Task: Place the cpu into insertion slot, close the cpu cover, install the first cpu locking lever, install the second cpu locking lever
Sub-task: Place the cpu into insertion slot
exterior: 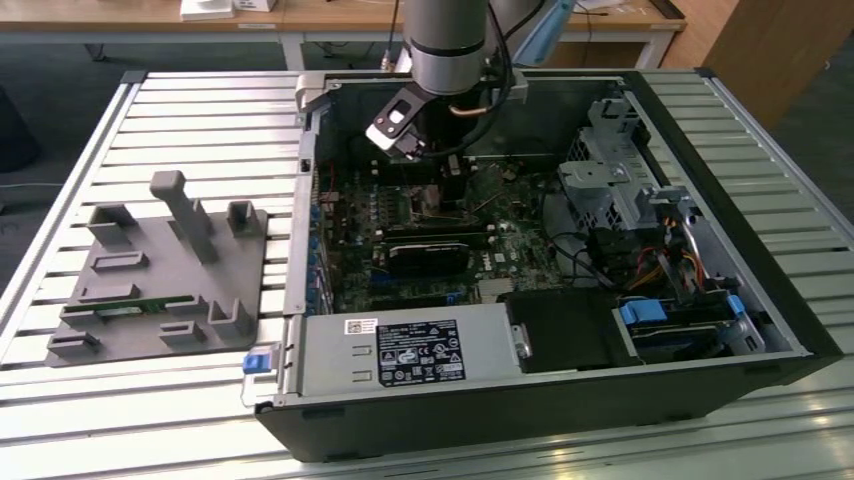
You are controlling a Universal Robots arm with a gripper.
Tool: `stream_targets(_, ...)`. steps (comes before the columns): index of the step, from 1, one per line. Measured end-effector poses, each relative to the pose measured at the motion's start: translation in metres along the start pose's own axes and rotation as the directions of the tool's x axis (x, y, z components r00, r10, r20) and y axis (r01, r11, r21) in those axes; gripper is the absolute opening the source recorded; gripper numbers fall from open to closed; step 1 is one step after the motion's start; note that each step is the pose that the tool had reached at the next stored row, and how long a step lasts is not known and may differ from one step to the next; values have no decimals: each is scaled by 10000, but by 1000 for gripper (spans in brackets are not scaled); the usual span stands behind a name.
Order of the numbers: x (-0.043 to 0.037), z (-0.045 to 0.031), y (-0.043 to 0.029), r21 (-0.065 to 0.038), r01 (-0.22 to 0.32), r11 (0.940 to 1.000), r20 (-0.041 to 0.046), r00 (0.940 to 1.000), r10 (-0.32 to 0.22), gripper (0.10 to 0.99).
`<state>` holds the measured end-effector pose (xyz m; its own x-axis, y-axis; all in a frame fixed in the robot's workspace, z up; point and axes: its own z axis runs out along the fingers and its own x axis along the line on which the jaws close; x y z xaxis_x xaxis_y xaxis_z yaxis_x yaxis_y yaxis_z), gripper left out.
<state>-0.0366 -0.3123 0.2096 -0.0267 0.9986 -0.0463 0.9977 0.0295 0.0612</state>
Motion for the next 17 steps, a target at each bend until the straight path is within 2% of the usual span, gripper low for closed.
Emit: stream_targets(17,16,100,-26,6,-129,9999,8,9999,129,537)
